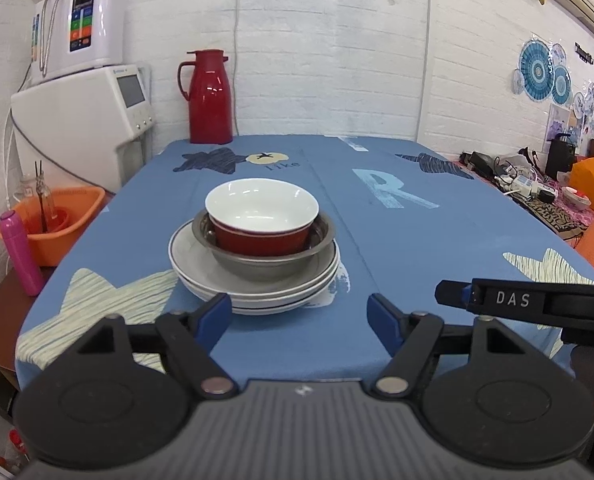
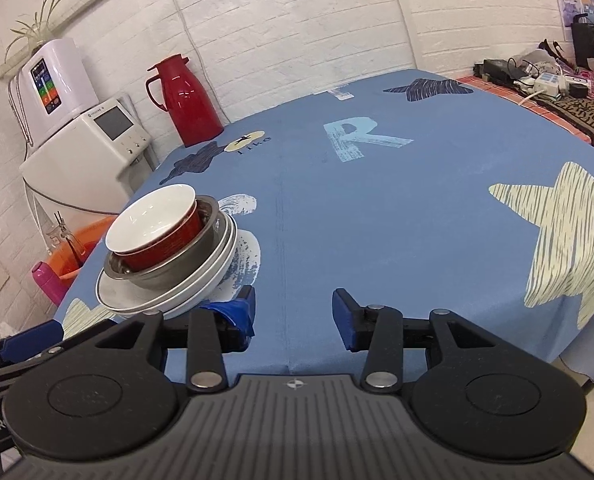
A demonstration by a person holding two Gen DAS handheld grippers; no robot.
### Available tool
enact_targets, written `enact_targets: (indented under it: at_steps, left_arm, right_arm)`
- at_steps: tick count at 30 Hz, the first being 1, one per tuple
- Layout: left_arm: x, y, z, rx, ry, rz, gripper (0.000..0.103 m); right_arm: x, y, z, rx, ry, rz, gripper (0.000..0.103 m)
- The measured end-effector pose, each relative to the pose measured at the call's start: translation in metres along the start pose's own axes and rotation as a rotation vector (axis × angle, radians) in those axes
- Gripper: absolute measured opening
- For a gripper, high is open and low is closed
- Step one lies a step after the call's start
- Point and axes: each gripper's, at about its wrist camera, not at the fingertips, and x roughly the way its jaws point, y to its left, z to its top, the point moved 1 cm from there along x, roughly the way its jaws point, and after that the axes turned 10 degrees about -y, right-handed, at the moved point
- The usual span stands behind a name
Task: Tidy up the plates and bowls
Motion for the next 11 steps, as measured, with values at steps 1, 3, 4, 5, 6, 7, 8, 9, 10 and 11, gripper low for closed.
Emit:
enact_targets:
  at_steps: [1,3,4,5,6,7,8,9,10,11]
  left_arm:
    - [0.0,-0.001,0.0,0.006,-0.004,0.005,0.073]
    - [-0.002,-0.003,0.0,0.022,-0.019,0.014,0.073]
    - [-0.002,-0.004,0.0,0.027,-0.023,0.019,0.073]
    - [-0.003,-0.004,0.0,0.028,-0.028,0.02,0.073]
    - [-0.003,-0.004,0.0,0.029,-0.033,0.017,0.073]
    - [-0.003,-0.004,0.0,0.027,-0.032,0.017,0.073]
    - [-0.003,-0.004,0.0,0.023,-0.031,0.017,0.073]
    - [-0.003,-0.004,0.0,0.022,-0.03,0.012,0.073]
    - [-0.003,-0.004,0.0,0.023,-0.029,0.009,0.073]
    - [-0.003,-0.004,0.0,0.022,-0.027,0.011,0.073]
  right_arm:
    - [0.0,0.001,0.0,-0.006,-0.001,-0.002,0.027]
    - [0.0,0.005,-0.001,-0.021,-0.002,-0.012,0.028]
    - [0.0,0.006,-0.001,-0.024,-0.002,-0.016,0.028]
    - [0.0,0.006,-0.001,-0.022,-0.001,-0.016,0.028]
    - [0.0,0.007,-0.001,-0.022,-0.002,-0.016,0.028]
    - [0.0,0.008,-0.001,-0.025,-0.004,-0.017,0.028]
    - [-0.001,0.009,-0.001,-0.03,-0.005,-0.019,0.028]
    - [-0.001,0.01,-0.002,-0.034,-0.006,-0.021,0.028]
    - [-0.001,0.012,-0.002,-0.037,-0.007,-0.021,0.029]
    - [-0.001,0.013,-0.002,-0.037,-0.007,-0.018,0.029]
